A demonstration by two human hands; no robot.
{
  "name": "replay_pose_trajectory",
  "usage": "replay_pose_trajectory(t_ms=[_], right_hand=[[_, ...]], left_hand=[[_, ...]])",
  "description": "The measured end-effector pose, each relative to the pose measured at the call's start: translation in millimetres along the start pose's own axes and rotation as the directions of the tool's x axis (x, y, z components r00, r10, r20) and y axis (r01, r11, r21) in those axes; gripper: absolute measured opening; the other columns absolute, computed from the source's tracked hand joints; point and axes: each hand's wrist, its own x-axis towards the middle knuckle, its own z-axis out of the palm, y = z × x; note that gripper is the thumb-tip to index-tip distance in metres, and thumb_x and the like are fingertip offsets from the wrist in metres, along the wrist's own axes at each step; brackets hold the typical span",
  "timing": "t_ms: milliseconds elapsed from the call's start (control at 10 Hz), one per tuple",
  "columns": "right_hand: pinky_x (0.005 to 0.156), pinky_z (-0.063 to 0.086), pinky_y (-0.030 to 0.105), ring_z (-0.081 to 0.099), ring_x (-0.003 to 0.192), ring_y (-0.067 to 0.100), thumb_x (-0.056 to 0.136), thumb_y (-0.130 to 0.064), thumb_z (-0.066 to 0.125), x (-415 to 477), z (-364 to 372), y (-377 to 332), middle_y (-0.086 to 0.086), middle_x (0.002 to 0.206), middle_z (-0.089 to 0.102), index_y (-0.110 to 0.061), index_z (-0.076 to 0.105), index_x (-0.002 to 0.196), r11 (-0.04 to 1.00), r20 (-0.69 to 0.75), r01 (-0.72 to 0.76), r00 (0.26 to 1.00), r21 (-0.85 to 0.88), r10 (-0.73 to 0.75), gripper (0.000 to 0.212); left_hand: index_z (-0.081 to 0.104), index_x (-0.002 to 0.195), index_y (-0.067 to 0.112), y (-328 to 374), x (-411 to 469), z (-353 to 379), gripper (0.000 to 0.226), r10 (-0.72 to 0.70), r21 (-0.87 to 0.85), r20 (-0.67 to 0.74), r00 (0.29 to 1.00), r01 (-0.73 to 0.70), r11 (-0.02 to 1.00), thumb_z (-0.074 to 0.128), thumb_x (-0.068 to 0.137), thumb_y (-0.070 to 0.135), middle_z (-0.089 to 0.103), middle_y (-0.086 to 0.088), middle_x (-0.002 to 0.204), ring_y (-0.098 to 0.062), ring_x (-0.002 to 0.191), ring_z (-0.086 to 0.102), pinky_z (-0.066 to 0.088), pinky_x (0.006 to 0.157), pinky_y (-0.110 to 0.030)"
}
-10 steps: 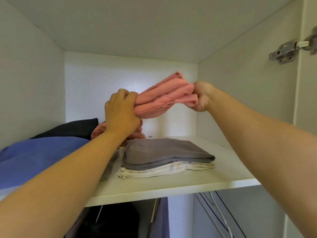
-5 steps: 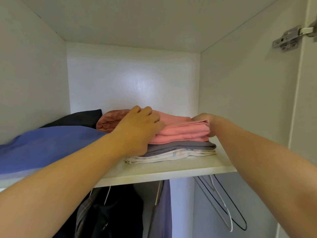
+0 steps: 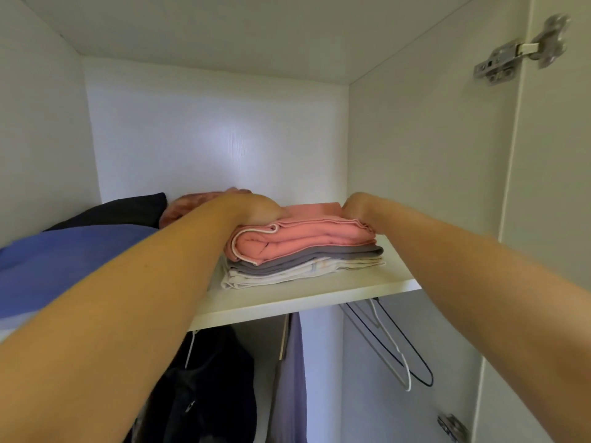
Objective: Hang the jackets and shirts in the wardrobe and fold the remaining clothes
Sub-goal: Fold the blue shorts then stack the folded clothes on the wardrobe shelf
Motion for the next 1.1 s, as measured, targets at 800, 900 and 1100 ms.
replay_pose_trajectory(t_ms=[800,900,1100], right_hand=[[0.112,0.027,0.030,0.040,0.143,0.024,0.108,-0.044,0.029,15.7,17.9,18.3,0.007,0.158,0.041,-0.020,0.050,0.148,0.932,-0.019,0.343,0.939,0.116,-0.343,0.052],[0.117,0.024,0.033,0.037,0.146,0.023,0.107,-0.051,0.027,35.9,20.0,49.5,0.005,0.160,0.038,-0.021,0.047,0.151,0.943,-0.004,0.304,0.952,0.133,-0.306,0.057],[0.119,0.024,0.034,0.037,0.145,0.023,0.105,-0.053,0.027,70.3,31.6,83.8,0.003,0.160,0.038,-0.024,0.047,0.151,0.944,-0.061,0.250,0.968,0.214,-0.242,0.058]], left_hand=[[0.037,0.152,0.003,41.6,55.9,30.7,0.045,-0.189,-0.333,-0.160,0.969,0.128,0.934,0.040,0.109,0.015,0.036,-0.013,0.160,-0.029,0.146,0.037,0.033,0.097,-0.021],[0.043,0.147,-0.003,84.9,64.0,44.0,0.042,-0.258,-0.429,-0.059,0.964,0.209,0.879,0.041,0.109,0.011,0.046,-0.018,0.153,-0.033,0.139,0.047,0.045,0.074,-0.024],[0.037,0.150,-0.003,112.2,90.9,54.4,0.044,-0.256,-0.373,-0.091,0.962,0.205,0.905,0.042,0.108,0.009,0.043,-0.015,0.156,-0.029,0.140,0.046,0.039,0.098,-0.029]])
